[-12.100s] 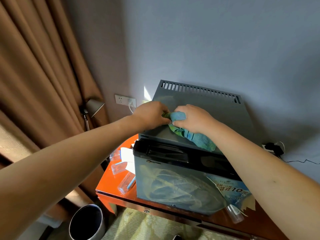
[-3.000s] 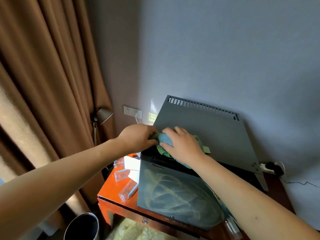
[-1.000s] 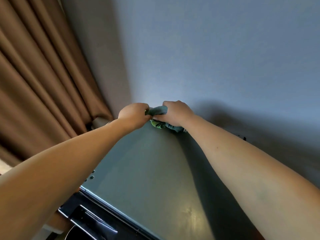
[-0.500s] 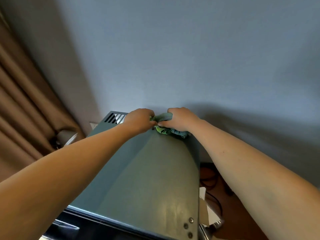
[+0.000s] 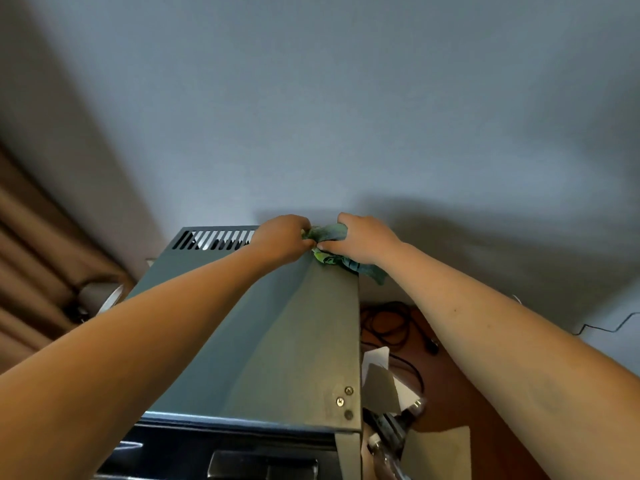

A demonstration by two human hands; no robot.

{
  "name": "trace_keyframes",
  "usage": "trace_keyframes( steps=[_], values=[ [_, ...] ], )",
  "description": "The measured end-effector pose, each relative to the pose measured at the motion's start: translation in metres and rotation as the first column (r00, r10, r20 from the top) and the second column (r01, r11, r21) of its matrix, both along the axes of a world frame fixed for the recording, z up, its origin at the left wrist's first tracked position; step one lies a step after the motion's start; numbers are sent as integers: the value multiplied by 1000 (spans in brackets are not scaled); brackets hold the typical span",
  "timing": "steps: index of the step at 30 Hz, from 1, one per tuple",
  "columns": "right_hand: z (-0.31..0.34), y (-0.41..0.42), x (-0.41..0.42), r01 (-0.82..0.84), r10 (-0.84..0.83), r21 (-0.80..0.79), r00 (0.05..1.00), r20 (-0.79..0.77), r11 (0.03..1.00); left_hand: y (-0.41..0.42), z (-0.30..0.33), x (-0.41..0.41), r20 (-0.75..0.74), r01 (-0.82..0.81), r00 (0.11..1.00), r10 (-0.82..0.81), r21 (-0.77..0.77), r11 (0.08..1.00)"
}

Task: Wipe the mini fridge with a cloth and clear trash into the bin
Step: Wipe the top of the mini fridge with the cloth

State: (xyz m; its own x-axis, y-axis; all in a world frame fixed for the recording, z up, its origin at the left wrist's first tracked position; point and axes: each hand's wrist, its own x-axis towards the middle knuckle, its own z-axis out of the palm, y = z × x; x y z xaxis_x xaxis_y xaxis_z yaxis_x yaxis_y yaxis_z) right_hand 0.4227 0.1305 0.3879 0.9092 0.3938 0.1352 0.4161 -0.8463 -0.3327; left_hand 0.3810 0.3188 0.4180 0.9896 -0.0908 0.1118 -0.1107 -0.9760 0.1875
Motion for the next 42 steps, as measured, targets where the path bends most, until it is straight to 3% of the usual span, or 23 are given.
trace_keyframes(
  steps=[15,29,34,38,40,42],
  values=[
    [-4,10,-135,97,-93,-33,990,102,995,15,-3,-117,-24,80,996,-81,-48,996],
    [17,31,-298,85,-81,-90,995,51,992,42,2,-271,-38,125,991,-128,-64,990],
    [28,46,-331,8,-5,-63,999,51,998,62,-7,-319,75,88,994,-74,-194,977],
    [33,72,-358,-117,120,-124,993,17,985,79,-27,-358,167,7,984,60,-376,927],
    [34,87,-370,-139,147,-148,988,44,979,82,-40,-378,192,-48,969,157,-478,877],
    [33,104,-378,-149,164,-145,981,100,978,80,-51,-396,164,-107,945,282,-659,745]
  ],
)
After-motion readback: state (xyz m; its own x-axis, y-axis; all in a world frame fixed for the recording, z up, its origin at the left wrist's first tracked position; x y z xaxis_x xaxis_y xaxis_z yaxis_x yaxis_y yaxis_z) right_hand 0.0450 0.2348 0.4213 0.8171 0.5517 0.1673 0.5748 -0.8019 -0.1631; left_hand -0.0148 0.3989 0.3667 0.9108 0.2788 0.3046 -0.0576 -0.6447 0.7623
